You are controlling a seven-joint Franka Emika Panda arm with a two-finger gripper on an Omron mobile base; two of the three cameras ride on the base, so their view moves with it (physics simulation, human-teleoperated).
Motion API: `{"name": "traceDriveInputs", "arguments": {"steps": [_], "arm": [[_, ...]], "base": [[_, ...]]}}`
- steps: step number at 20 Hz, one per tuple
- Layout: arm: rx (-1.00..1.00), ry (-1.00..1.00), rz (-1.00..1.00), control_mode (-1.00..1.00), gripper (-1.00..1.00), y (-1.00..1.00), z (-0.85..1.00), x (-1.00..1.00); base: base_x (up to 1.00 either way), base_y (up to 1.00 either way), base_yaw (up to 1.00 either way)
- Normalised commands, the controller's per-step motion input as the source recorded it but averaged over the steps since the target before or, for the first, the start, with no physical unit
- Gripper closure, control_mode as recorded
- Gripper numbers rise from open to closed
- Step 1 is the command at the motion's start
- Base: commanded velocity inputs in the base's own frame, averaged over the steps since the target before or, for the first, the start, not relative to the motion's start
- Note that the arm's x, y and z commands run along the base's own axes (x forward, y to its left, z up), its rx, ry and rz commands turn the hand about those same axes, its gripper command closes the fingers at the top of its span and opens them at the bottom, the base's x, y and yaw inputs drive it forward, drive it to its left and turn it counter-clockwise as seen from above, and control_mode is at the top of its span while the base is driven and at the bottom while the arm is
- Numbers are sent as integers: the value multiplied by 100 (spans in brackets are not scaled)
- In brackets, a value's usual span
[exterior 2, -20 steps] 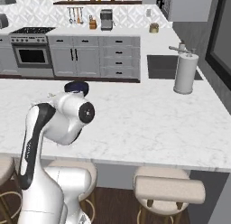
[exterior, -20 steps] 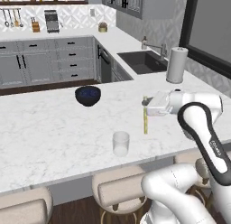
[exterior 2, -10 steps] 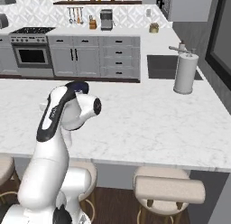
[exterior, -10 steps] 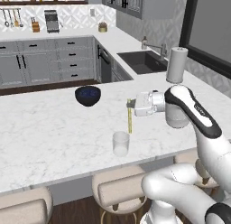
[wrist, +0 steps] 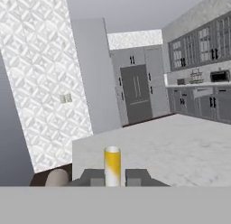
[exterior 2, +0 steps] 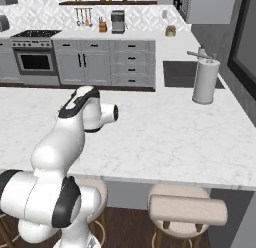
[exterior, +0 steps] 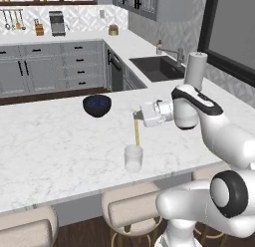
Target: Take a straw from the drawer in front and place it inside the glass cup on the dining counter.
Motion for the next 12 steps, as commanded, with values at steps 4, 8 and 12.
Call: {"name": "traceDriveInputs", "arguments": {"steps": [4, 8, 12], "arm": [[0, 3, 12, -100, 100, 12, -36, 10], [0, 3, 11, -100, 100, 19, -32, 30], [0, 3, 10, -100, 100, 16, -33, 38]], "base": [[0, 0, 0], [0, 0, 0], [0, 0, 0]]}}
